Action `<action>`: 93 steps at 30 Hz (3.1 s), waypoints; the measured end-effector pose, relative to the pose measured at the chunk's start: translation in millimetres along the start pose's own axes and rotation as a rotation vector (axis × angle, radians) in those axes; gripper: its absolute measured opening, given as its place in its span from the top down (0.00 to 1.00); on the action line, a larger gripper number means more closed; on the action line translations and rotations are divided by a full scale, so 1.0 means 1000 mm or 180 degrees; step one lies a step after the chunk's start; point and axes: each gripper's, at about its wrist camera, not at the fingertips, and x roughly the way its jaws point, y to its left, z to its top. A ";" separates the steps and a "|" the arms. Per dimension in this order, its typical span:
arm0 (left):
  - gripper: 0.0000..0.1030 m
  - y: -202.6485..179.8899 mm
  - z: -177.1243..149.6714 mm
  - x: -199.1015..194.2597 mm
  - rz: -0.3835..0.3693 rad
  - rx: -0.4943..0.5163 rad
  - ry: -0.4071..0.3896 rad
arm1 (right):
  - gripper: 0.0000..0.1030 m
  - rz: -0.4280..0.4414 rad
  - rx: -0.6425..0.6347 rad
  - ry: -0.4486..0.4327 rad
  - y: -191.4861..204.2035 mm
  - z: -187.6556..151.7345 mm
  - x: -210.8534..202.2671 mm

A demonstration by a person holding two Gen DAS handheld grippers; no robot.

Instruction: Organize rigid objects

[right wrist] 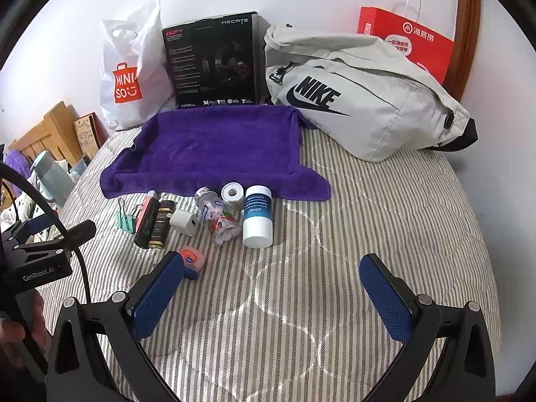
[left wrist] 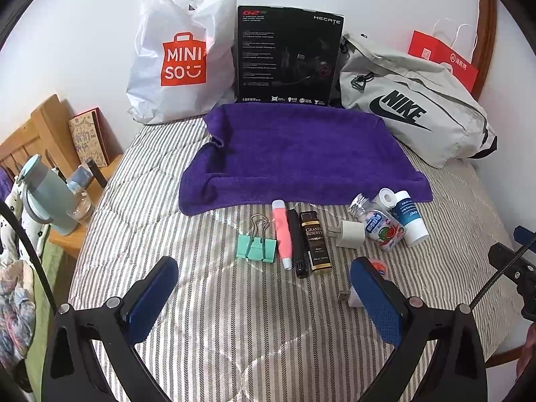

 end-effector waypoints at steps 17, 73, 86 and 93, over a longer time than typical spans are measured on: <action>0.00 0.001 0.000 -0.001 0.0019 -0.0011 0.0005 | 0.00 0.0001 0.0009 0.0000 0.000 0.002 -0.001; 0.00 0.033 -0.009 0.066 0.0045 -0.0076 0.0198 | 0.00 0.0024 -0.0119 0.0261 0.001 -0.006 0.031; 0.01 0.032 -0.008 0.110 -0.0056 0.0153 0.0270 | 0.00 0.0047 -0.0046 0.0476 -0.005 -0.009 0.066; 0.11 0.027 -0.001 0.120 -0.0134 0.0287 0.0249 | 0.00 0.0021 -0.0061 0.0555 -0.006 -0.008 0.077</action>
